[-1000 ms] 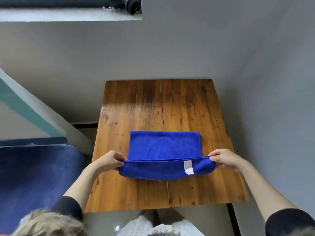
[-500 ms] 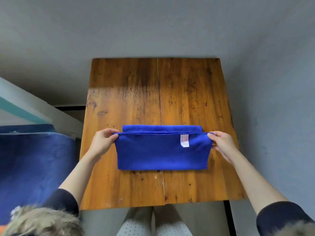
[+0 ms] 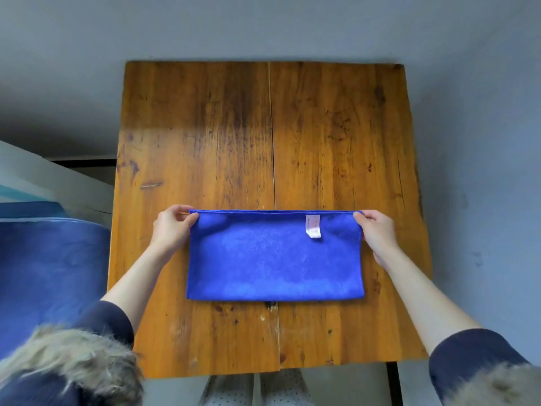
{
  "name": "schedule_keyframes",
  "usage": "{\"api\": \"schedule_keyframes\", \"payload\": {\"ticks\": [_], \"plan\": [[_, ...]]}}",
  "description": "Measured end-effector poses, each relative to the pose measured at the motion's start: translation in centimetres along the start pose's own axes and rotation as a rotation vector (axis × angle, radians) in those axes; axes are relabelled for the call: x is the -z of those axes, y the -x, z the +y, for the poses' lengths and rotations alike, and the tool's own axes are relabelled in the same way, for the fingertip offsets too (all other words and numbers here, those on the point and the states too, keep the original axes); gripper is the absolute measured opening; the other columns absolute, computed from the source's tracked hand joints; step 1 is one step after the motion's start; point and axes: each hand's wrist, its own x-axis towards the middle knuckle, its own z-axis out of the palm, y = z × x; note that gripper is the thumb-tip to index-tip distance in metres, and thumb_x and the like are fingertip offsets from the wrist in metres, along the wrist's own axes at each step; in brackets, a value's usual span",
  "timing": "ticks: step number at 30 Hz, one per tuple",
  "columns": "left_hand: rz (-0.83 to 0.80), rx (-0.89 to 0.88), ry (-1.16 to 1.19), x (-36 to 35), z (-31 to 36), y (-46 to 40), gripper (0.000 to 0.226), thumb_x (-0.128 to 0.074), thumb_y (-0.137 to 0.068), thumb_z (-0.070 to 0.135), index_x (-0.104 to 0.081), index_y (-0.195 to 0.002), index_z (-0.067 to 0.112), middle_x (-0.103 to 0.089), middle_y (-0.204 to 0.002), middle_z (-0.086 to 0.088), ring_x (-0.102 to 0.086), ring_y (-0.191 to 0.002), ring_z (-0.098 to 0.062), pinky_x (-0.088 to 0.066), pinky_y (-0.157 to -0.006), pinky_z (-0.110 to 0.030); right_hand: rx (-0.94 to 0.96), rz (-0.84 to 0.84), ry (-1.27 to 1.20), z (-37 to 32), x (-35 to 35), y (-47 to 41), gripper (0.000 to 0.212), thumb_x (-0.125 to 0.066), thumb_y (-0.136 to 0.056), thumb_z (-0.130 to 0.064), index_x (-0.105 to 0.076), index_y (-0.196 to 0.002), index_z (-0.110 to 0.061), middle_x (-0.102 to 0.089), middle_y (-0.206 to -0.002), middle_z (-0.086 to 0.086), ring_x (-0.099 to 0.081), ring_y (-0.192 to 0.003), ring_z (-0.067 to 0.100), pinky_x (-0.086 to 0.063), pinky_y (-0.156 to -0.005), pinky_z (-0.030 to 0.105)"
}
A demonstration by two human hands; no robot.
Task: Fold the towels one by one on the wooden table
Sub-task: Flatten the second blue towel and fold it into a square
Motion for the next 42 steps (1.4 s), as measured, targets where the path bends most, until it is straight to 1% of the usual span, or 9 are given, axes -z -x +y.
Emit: {"api": "schedule_keyframes", "payload": {"ticks": [5, 9, 14, 20, 24, 28, 32, 37, 42], "plan": [[0.023, 0.027, 0.104, -0.8, -0.2, 0.1, 0.018, -0.06, -0.089, 0.03, -0.065, -0.096, 0.014, -0.063, -0.089, -0.002, -0.052, -0.077, -0.016, -0.043, -0.07, -0.03, -0.009, -0.06, 0.007, 0.2, -0.3, 0.2, 0.025, -0.053, -0.094, -0.025, -0.065, -0.097, -0.003, -0.067, -0.099, 0.015, -0.061, -0.088, 0.021, -0.046, -0.074, 0.033], [-0.016, -0.007, 0.215, -0.6, -0.4, 1.6, 0.02, -0.051, -0.094, 0.028, -0.06, -0.098, 0.011, -0.059, -0.087, -0.002, -0.05, -0.073, -0.015, -0.042, -0.064, -0.029, 0.018, -0.077, -0.008, 0.4, 0.2, 1.2, 0.033, -0.048, -0.097, -0.026, -0.058, -0.091, 0.005, -0.06, -0.089, 0.025, -0.052, -0.079, 0.023, -0.038, -0.069, 0.033], [0.008, -0.146, 0.086, -0.2, -0.8, 3.7, 0.018, -0.043, -0.097, 0.031, -0.054, -0.097, 0.016, -0.058, -0.084, 0.0, -0.047, -0.066, -0.01, -0.034, -0.054, -0.028, 0.052, -0.067, 0.024, 1.1, 0.9, 2.8, 0.026, -0.043, -0.099, -0.029, -0.055, -0.088, -0.009, -0.057, -0.082, 0.006, -0.051, -0.069, 0.014, -0.036, -0.057, 0.028], [0.001, -0.158, 0.005, -0.5, -1.6, 3.4, 0.017, -0.045, -0.096, 0.03, -0.055, -0.096, 0.016, -0.062, -0.085, -0.004, -0.051, -0.072, -0.02, -0.035, -0.058, -0.033, 0.029, -0.043, 0.119, 2.1, 1.0, 2.8, 0.025, -0.042, -0.099, -0.029, -0.056, -0.097, -0.008, -0.056, -0.089, 0.008, -0.052, -0.079, 0.02, -0.038, -0.062, 0.031], [0.064, -0.192, -0.056, -1.2, -1.7, 2.6, 0.014, -0.044, -0.097, 0.029, -0.052, -0.095, 0.018, -0.057, -0.075, 0.003, -0.052, -0.077, -0.027, -0.035, -0.066, -0.035, 0.114, 0.019, 0.197, 2.0, 0.2, 2.1, 0.03, -0.041, -0.099, -0.026, -0.056, -0.107, -0.001, -0.057, -0.096, 0.01, -0.051, -0.086, 0.021, -0.035, -0.067, 0.028], [0.11, -0.208, -0.062, -2.1, -1.9, 2.0, 0.017, -0.04, -0.098, 0.031, -0.049, -0.101, 0.017, -0.059, -0.082, -0.004, -0.049, -0.077, -0.029, -0.034, -0.07, -0.035, 0.19, 0.103, 0.302, 1.7, -0.7, 1.6, 0.028, -0.038, -0.1, -0.026, -0.053, -0.108, -0.003, -0.052, -0.092, 0.004, -0.047, -0.083, 0.018, -0.032, -0.057, 0.025], [0.138, -0.222, -0.068, -2.7, -2.1, 1.9, 0.018, -0.039, -0.098, 0.031, -0.048, -0.104, 0.016, -0.059, -0.081, -0.004, -0.048, -0.074, -0.029, -0.035, -0.069, -0.034, 0.196, 0.14, 0.331, 2.2, -1.3, 1.2, 0.03, -0.036, -0.1, -0.026, -0.052, -0.108, -0.002, -0.051, -0.09, 0.004, -0.047, -0.083, 0.019, -0.033, -0.068, 0.028], [0.143, -0.214, -0.085, -3.0, -2.2, 1.1, 0.019, -0.04, -0.098, 0.032, -0.048, -0.104, 0.016, -0.057, -0.076, 0.0, -0.049, -0.077, -0.03, -0.034, -0.069, -0.033, 0.254, 0.191, 0.391, 2.3, -1.8, 0.6, 0.023, -0.038, -0.099, -0.027, -0.051, -0.095, -0.009, -0.054, -0.079, 0.003, -0.045, -0.071, 0.019, -0.026, -0.049, 0.024], [0.196, -0.202, -0.143, -3.4, -2.1, 0.7, 0.021, -0.039, -0.097, 0.038, -0.049, -0.102, 0.02, -0.057, -0.079, 0.002, -0.05, -0.08, -0.03, -0.037, -0.069, -0.034, 0.287, 0.224, 0.449, 2.1, -2.1, -0.1, 0.016, -0.042, -0.098, -0.028, -0.048, -0.088, -0.017, -0.056, -0.075, 0.001, -0.044, -0.066, 0.02, -0.024, -0.043, 0.013]]}}
